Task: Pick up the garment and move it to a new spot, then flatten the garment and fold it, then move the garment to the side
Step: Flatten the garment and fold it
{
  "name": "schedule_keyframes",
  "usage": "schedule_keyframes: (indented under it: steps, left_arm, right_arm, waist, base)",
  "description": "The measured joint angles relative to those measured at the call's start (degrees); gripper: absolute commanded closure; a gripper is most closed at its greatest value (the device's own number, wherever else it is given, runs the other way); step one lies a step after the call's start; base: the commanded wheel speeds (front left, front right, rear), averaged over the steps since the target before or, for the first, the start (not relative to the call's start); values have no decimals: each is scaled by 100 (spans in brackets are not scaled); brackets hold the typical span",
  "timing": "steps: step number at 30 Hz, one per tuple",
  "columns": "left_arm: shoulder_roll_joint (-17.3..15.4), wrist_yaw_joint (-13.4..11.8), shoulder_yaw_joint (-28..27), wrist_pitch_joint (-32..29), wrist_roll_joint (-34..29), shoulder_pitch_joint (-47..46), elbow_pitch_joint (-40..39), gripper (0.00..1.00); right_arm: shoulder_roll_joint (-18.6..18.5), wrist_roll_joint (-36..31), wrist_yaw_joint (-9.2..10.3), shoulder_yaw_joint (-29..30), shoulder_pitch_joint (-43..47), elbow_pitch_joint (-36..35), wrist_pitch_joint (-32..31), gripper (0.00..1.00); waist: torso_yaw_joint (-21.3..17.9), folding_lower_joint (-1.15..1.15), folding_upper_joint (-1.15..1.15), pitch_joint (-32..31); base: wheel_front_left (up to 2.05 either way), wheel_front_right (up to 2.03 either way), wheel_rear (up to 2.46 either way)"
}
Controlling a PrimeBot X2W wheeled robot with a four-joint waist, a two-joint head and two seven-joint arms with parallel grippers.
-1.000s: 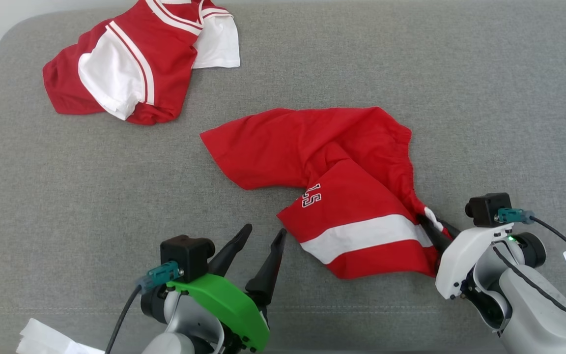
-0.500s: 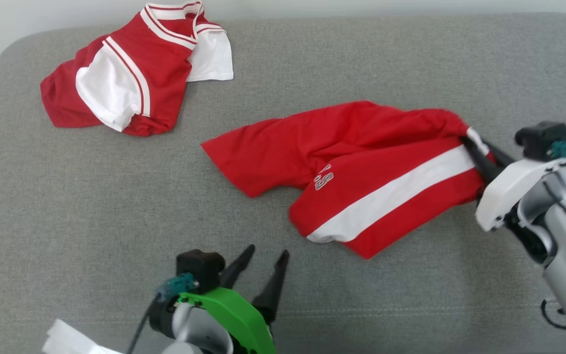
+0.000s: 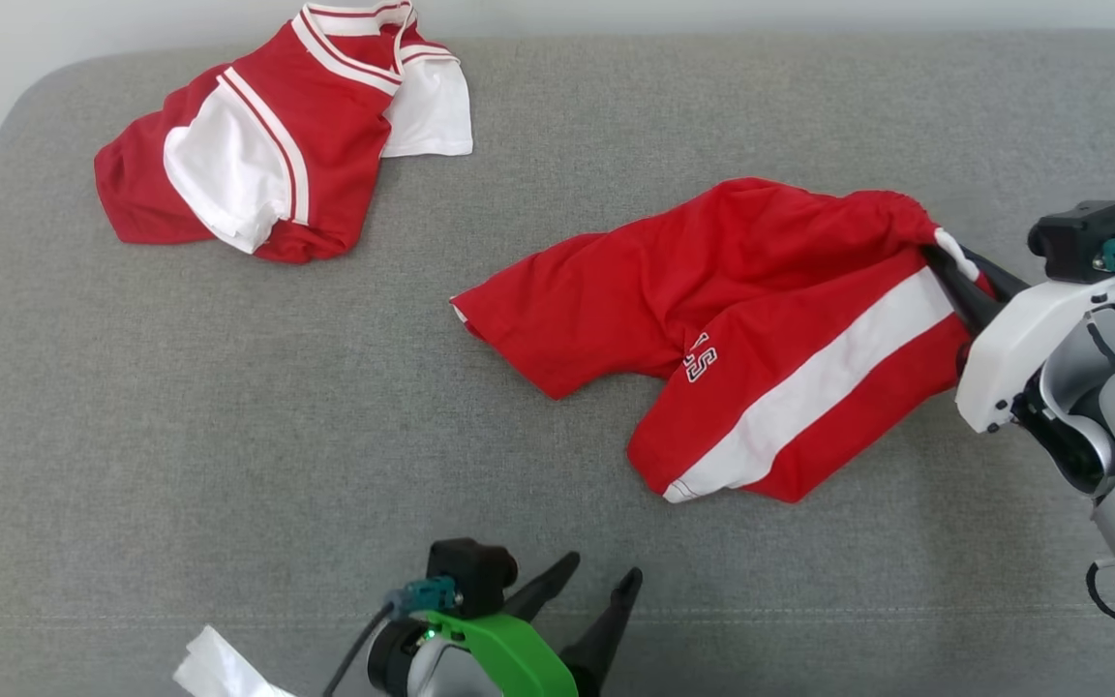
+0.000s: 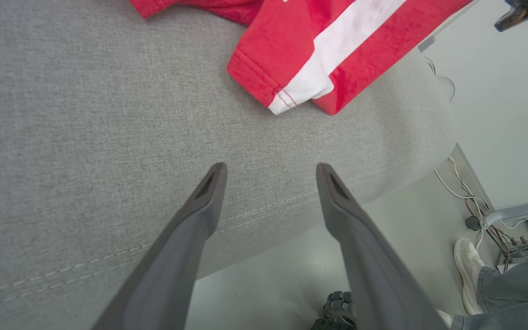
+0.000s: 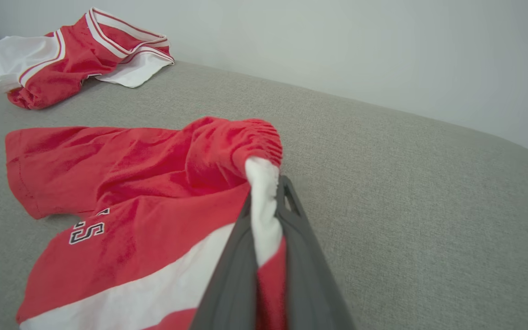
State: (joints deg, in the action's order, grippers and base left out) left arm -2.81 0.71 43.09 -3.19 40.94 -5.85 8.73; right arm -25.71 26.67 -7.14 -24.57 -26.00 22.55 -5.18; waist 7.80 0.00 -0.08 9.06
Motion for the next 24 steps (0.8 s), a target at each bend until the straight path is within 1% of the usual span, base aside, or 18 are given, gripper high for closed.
schedule_keyframes:
  steps: [3, 6, 11, 18, 21, 24]
  left_arm:
    - [-5, 38, 15, 134, 259, -156, 65, 0]
    - [-5, 81, 177, 299, 708, -292, 57, 0]
    - [-5, 181, 449, 488, 1126, -536, 96, 0]
    - [-5, 165, 687, 705, 1229, -897, 420, 0]
    - [-5, 81, 717, 766, 1251, -1056, 614, 0]
    - [-3, 77, 749, 789, 1298, -1174, 732, 0]
  right_arm:
    - [16, 58, 0, -67, -86, -78, -66, 100]
    - [11, 63, 0, -122, -182, -147, -107, 100]
    - [-12, 104, 0, -154, -293, -223, -155, 100]
    - [-30, 138, 0, -208, -452, -370, -204, 100]
    - [-29, 157, 0, -242, -530, -422, -247, 100]
    - [-31, 157, 0, -248, -559, -485, -253, 100]
  waist:
    - [-18, 0, 0, 48]
    - [-62, 0, 0, 94]
    - [-156, 0, 0, 178]
    - [-308, 0, 0, 310]
    - [-383, 0, 0, 373]
    - [-431, 0, 0, 420]
  base:
    - [0, 0, 0]
    - [0, 0, 0]
    - [0, 0, 0]
    - [0, 0, 0]
    - [0, 0, 0]
    - [0, 0, 0]
